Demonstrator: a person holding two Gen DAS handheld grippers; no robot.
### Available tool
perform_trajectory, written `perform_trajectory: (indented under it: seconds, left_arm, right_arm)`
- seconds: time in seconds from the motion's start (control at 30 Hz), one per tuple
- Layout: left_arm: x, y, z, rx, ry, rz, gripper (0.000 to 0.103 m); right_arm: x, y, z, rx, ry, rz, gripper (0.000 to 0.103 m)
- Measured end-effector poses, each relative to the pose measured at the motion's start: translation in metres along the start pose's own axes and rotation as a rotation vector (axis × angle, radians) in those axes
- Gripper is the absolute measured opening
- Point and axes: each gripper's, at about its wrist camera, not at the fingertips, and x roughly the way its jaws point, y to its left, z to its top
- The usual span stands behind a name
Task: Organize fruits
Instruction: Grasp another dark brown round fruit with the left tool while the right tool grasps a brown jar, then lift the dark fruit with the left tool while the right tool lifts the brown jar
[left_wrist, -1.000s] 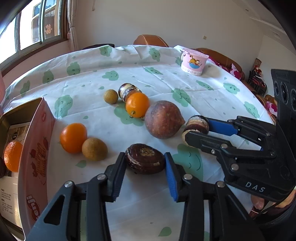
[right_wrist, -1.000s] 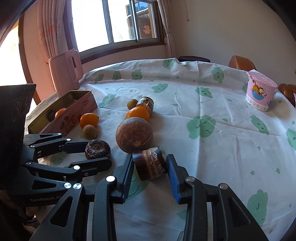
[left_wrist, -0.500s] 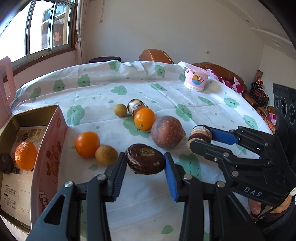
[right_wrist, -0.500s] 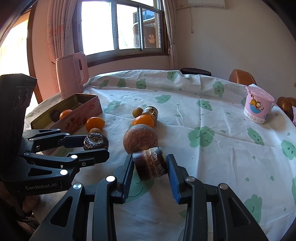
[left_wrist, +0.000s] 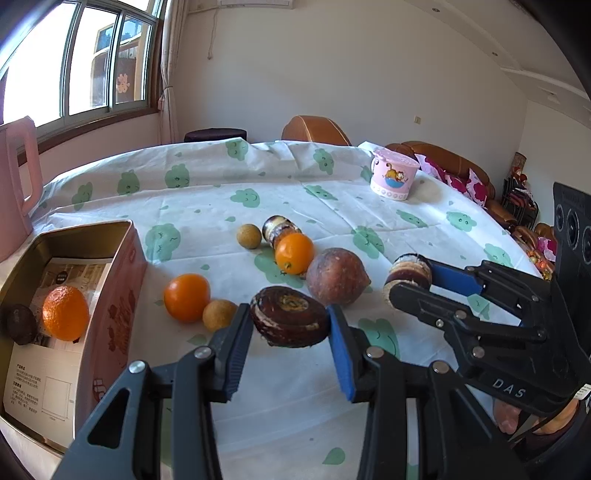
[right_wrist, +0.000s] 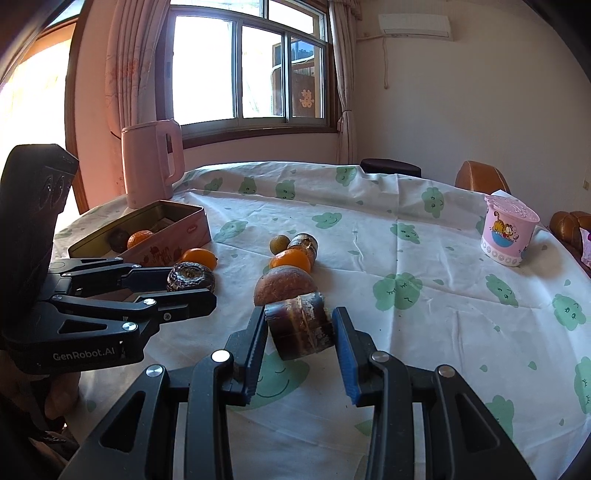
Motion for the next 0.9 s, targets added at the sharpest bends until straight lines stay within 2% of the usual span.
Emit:
perform_trajectory:
  seconds: [0.9]
  left_arm:
    - [-0.019, 0.003, -0.002, -0.021, -0.112, 0.013, 0.043]
  right_arm:
    - [-0.019, 0.004, -0.004, -0.025, -0.114, -0.026, 0.038]
